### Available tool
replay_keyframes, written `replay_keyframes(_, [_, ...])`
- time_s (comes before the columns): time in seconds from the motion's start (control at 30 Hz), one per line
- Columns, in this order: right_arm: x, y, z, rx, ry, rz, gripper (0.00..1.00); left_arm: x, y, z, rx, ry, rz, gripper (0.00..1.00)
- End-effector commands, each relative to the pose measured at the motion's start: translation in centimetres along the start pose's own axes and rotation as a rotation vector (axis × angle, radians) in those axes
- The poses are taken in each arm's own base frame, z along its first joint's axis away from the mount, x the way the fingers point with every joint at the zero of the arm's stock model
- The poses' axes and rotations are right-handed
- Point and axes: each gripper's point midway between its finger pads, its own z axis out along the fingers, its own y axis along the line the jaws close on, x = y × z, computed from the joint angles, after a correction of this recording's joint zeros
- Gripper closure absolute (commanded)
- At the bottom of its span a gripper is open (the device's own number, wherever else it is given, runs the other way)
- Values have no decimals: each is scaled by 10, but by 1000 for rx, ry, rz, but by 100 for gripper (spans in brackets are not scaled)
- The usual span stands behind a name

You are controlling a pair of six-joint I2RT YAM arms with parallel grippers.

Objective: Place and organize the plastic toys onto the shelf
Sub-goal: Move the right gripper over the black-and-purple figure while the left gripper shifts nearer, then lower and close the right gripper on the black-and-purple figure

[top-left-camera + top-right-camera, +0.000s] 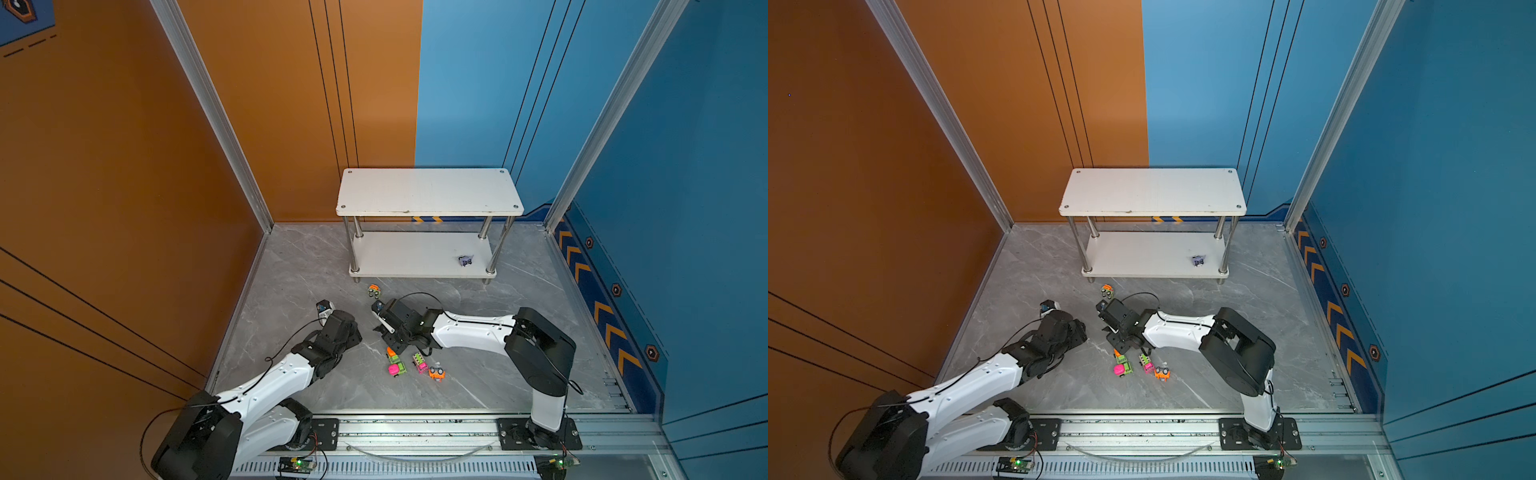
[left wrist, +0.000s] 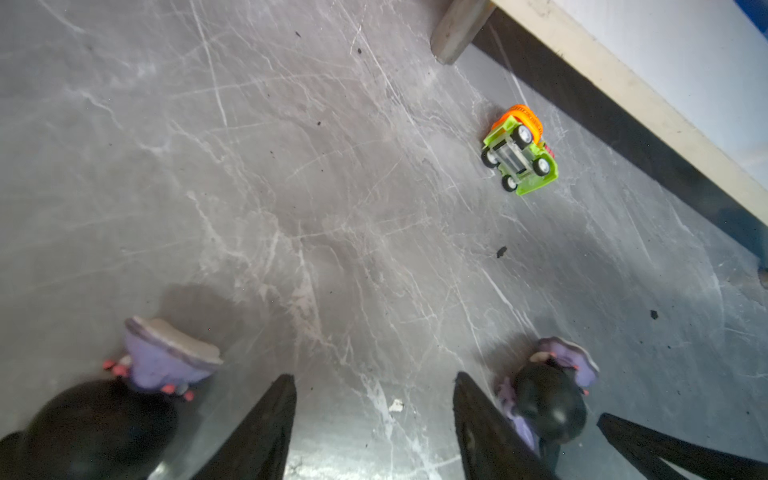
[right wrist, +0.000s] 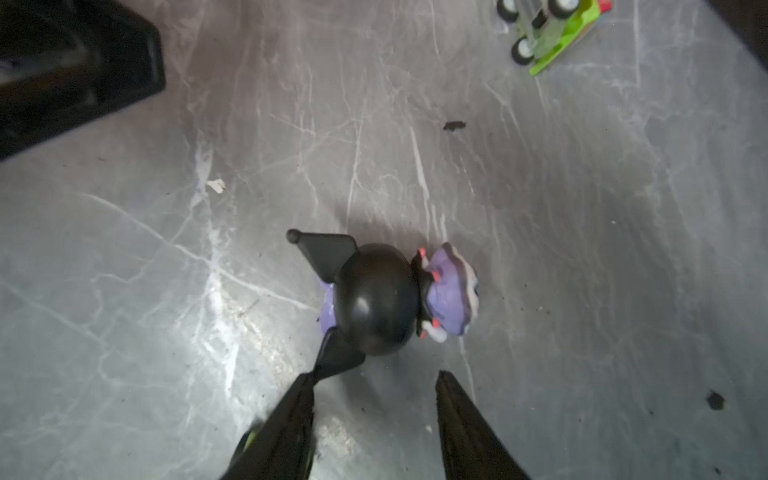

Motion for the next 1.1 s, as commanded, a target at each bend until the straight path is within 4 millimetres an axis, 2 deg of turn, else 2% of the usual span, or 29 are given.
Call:
replay_keyframes(0.0, [-13, -7, 4, 41, -31, -7, 48, -17, -25, 2, 65, -22, 8, 38])
replay_keyframes(0.37, [-16, -7, 1, 73, -59, -61, 40, -20, -21, 13, 29, 13, -5, 40])
replay_keyframes(0.63, [-19, 12, -7, 61, -97, -161, 31, -22, -17, 15, 19, 17, -13, 39])
replay_keyframes(0.83, [-19, 15, 1, 83, -78, -213, 29, -23, -18, 15, 27, 22, -17, 40])
replay_keyframes(1.07, [-35, 8, 10, 148, -89, -251, 30, -25, -15, 13, 21, 21, -15, 40])
